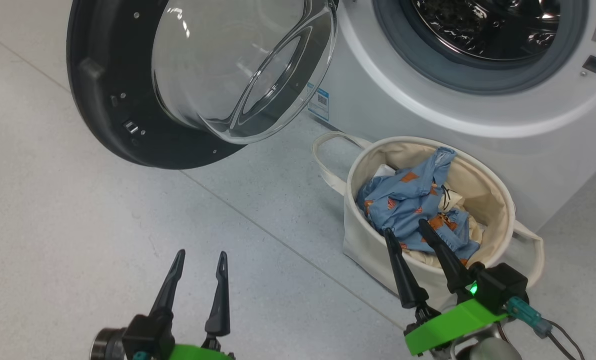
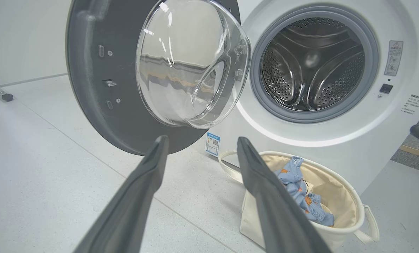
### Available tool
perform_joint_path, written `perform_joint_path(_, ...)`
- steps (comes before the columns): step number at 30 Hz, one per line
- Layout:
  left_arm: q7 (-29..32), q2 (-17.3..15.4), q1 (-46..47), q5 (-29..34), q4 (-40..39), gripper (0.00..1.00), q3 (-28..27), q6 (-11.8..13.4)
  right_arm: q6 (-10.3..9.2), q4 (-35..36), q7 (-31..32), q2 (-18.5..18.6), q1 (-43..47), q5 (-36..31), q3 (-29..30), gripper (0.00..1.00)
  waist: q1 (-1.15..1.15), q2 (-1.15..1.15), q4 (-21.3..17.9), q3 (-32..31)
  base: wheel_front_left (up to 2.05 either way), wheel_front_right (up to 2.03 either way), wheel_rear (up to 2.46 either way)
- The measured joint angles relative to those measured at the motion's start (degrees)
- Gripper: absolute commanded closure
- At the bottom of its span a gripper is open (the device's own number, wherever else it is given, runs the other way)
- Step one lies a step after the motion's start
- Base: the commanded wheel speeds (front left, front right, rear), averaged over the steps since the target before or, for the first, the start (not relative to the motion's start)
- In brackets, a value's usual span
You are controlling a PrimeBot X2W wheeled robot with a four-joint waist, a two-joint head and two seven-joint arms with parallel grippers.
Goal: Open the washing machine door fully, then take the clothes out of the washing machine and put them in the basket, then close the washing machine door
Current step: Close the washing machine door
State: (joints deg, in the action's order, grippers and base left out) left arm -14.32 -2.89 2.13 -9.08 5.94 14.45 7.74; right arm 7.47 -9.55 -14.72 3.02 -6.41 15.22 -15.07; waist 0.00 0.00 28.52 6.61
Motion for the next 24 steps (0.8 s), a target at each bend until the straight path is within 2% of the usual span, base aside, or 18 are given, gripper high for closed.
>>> perform_joint_path(6, 0.00, 0.00, 0.00, 0.40, 0.00, 0.00, -0.55, -0.16, 0.00, -0.04, 0.00, 0.00, -0.01, 0.01, 0.09, 0.00, 0.00, 0.00, -0.20, 0.34, 0.00, 0.00, 0.00)
perform_joint_path(7, 0.00, 0.00, 0.00, 0.23, 0.00, 0.13, -0.55, -0.22, 0.00, -0.04, 0.00, 0.00, -0.01, 0.01, 0.09, 0.00, 0.00, 0.00, -0.26, 0.39, 0.00, 0.00, 0.00)
perform_joint_path(8, 0.00, 0.00, 0.00, -0.89, -0.01, 1.00, -0.63, -0.29, 0.00, -0.07, 0.00, 0.00, -0.02, 0.02, 0.08, 0.00, 0.00, 0.00, -0.36, 0.43, 0.00, 0.00, 0.00)
perform_joint_path(10, 0.00, 0.00, 0.00, -3.35, -0.05, 1.00, -1.14, -0.79, 0.00, -0.09, 0.00, 0.00, -0.02, 0.18, 0.05, 0.00, 0.00, 0.00, -0.55, 0.52, 0.00, 0.00, 0.00)
perform_joint_path(14, 0.00, 0.00, 0.01, -4.17, -0.87, 1.00, -3.75, -1.87, 0.00, -0.27, 0.00, 0.00, -0.03, 0.18, 0.09, 0.00, 0.00, 0.00, -0.95, 0.74, 0.00, 0.00, 0.00)
perform_joint_path(19, 0.00, 0.03, 0.02, -6.43, -5.76, 1.00, -9.10, -3.72, 0.00, -0.41, 0.00, 0.00, -0.05, -0.21, 0.85, 0.00, 0.00, 0.00, -1.11, 1.49, 0.00, 0.00, 0.00)
perform_joint_path(24, 0.00, 0.15, 0.25, -9.68, -9.46, 1.00, -17.84, -8.70, 0.00, -0.57, 0.00, 0.00, -0.16, -0.62, 0.89, 0.00, 0.00, 0.00, -1.10, 2.60, 0.00, 0.00, 0.00)
